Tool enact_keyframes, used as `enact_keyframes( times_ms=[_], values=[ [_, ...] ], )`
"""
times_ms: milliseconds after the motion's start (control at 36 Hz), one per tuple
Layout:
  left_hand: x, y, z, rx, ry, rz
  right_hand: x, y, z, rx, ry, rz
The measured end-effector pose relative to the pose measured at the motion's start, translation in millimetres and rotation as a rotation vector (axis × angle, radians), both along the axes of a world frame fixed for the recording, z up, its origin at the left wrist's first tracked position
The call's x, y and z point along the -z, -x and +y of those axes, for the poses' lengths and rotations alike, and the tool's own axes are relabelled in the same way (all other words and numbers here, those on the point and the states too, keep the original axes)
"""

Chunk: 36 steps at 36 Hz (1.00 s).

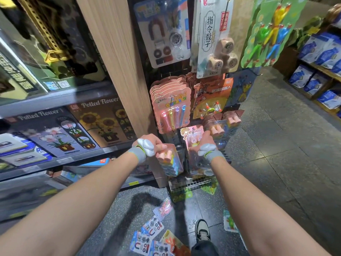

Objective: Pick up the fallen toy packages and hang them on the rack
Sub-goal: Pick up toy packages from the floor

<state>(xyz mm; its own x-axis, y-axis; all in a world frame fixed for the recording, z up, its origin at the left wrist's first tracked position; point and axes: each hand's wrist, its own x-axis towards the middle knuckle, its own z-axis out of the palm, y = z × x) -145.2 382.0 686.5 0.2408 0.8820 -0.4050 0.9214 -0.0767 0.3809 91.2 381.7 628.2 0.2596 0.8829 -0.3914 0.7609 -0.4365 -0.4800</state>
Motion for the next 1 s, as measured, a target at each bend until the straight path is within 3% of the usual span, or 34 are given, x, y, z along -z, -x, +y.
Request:
enact_keyframes(
  times_ms=[333, 694, 833, 1000],
  values=[
    [1.0, -5.4, 0.4, -0.008, 0.019, 0.006, 13.8, -3.9, 22.9, 0.018, -0.043, 0.182],
    [2.1, -7.8, -11.8, -0.06, 0.04, -0.045, 31.6, -10.6, 22.0, -0.01, -0.089, 0.183],
    [-2.5, -7.9, -19.9, -0.059, 0.04, -0.052, 26.8, -11.6, 19.3, 0.036, -0.067, 0.266],
    [-7.5, -8.0, -31.6, -0.105, 0.057, -0.096, 20.7, -14.6, 11.1, 0.017, -0.033, 0.125]
  ],
)
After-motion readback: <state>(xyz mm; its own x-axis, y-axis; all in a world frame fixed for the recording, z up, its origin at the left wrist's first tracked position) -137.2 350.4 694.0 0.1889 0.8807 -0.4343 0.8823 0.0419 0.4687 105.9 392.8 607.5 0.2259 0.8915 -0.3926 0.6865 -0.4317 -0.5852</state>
